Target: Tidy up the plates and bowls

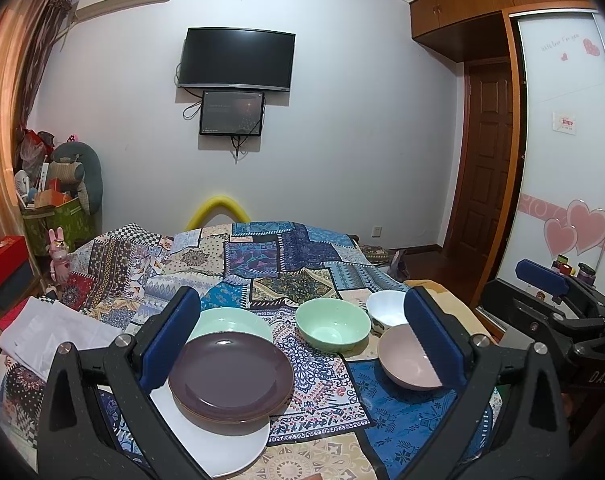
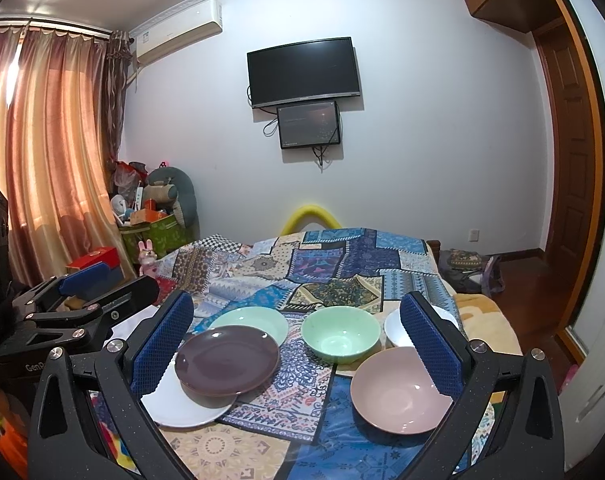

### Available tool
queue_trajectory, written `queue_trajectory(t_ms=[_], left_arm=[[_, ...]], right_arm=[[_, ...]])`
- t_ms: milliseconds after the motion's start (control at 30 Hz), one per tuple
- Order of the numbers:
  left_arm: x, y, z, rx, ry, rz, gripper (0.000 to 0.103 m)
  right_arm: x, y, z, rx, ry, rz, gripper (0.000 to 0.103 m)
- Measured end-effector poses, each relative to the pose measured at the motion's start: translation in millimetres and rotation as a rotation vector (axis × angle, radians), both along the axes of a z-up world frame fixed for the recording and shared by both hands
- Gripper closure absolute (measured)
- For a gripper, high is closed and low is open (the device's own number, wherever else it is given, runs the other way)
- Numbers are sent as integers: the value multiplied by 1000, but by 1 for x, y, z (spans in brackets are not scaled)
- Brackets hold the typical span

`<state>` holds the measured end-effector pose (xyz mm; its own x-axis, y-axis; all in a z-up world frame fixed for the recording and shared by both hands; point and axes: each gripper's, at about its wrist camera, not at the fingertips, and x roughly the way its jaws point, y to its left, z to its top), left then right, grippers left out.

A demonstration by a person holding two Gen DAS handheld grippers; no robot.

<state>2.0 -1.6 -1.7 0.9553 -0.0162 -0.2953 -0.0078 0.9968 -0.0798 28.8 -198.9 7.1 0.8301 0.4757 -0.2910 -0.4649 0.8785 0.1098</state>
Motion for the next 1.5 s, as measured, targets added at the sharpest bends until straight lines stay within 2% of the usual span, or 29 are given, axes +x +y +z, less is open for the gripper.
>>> queue_trajectory(t_ms=[1267, 1500], left_arm=[[4, 0, -5, -19, 12, -9, 0], [2, 1, -5, -18, 8, -9, 0]], right_arm=[[3, -4, -2, 14, 15, 3, 0], [9, -3, -8, 18, 40, 9, 0]])
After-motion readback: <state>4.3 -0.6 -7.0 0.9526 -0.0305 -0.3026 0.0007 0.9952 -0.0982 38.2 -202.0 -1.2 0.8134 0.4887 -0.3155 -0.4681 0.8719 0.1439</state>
